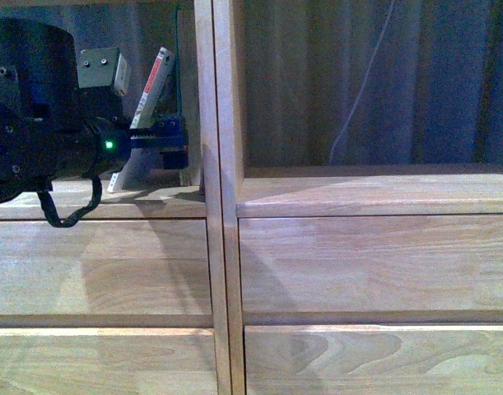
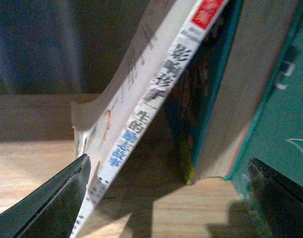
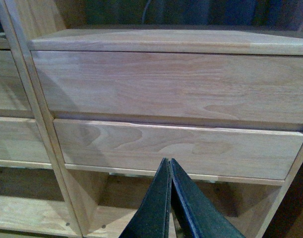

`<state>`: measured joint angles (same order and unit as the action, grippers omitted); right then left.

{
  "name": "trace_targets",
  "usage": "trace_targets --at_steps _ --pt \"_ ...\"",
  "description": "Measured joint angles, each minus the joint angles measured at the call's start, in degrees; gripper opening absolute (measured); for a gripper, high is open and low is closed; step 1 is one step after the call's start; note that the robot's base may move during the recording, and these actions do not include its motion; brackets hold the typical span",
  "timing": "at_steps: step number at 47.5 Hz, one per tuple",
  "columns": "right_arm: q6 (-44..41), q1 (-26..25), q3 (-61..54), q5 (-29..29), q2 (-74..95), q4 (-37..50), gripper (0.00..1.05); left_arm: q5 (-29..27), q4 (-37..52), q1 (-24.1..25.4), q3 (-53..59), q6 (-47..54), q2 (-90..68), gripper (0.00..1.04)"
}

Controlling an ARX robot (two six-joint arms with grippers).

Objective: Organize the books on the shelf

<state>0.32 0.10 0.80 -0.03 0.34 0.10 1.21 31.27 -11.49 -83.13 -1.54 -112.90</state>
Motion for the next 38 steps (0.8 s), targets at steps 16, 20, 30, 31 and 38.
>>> trace_targets --at_steps 16,20,30,31,38 --pt "0.0 0.0 0.0 0.0 0.0 0.0 0.03 -13.73 -0.28 -4.94 19.45 3.15 22.47 0.97" --pt "0.0 0.0 0.0 0.0 0.0 0.0 0.03 -17.44 -1.01 -5.42 25.0 4.31 29.83 0.97" --pt "-0.11 0.0 0.0 0.0 0.0 0.0 0.36 -24.28 -11.63 -6.08 41.24 4.92 55.06 0.97" --pt "-0.11 0.0 0.0 0.0 0.0 0.0 0.39 -24.55 -12.22 -6.12 41.9 5.11 56.22 0.97" --pt "-0.11 0.0 0.0 0.0 0.0 0.0 0.61 -28.83 -21.22 -7.06 48.68 6.47 71.14 0.97"
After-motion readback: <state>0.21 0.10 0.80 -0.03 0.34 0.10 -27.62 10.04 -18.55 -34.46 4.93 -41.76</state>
